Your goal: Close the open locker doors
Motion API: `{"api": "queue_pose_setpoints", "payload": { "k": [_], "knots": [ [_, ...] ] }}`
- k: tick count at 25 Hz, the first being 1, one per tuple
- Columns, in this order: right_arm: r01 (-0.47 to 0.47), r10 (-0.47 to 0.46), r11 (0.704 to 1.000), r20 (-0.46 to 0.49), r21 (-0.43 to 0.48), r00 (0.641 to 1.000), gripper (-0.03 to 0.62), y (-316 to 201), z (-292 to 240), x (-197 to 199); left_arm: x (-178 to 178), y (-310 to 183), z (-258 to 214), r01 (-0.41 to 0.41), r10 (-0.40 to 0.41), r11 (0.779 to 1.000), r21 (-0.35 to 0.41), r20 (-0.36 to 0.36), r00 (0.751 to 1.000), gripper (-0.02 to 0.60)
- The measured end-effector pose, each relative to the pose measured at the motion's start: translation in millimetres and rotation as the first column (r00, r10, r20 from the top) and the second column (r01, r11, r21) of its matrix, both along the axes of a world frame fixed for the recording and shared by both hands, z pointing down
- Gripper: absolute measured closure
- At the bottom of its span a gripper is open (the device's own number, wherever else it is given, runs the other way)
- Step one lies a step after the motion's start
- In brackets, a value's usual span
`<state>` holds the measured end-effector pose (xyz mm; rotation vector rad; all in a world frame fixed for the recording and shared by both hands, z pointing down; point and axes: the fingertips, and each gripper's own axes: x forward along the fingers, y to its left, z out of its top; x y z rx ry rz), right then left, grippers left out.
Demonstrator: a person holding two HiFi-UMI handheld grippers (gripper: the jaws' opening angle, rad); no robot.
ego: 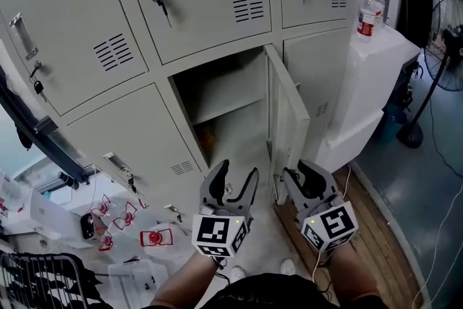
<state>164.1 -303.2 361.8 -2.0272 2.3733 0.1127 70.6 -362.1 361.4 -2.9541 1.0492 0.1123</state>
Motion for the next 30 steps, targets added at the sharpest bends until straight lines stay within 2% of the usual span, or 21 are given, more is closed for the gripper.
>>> {"api": "queue_pose_setpoints", "payload": {
  "k": [10, 23, 30],
  "knots": [
    [0.009, -0.007, 0.999, -0.056, 0.046, 0.998, 0.473, -26.5, 0.6, -58.1, -66.9, -22.8, 5.8, 0.063, -0.063, 0.998, -0.011, 0.011, 0.998, 0.316],
    [0.121, -0.122, 0.992, 0.022, 0.036, 0.992, 0.443, -86.6, -2.4, -116.6, -152.5, -47.2, 8.1, 0.159, -0.158, 0.987, -0.009, 0.028, 0.987, 0.316],
    [0.188, -0.188, 0.982, 0.037, 0.028, 0.981, 0.412, -120.0, -5.7, -141.8, -180.8, -57.5, 9.5, 0.198, -0.198, 0.980, -0.010, 0.030, 0.980, 0.316]
  ]
}}
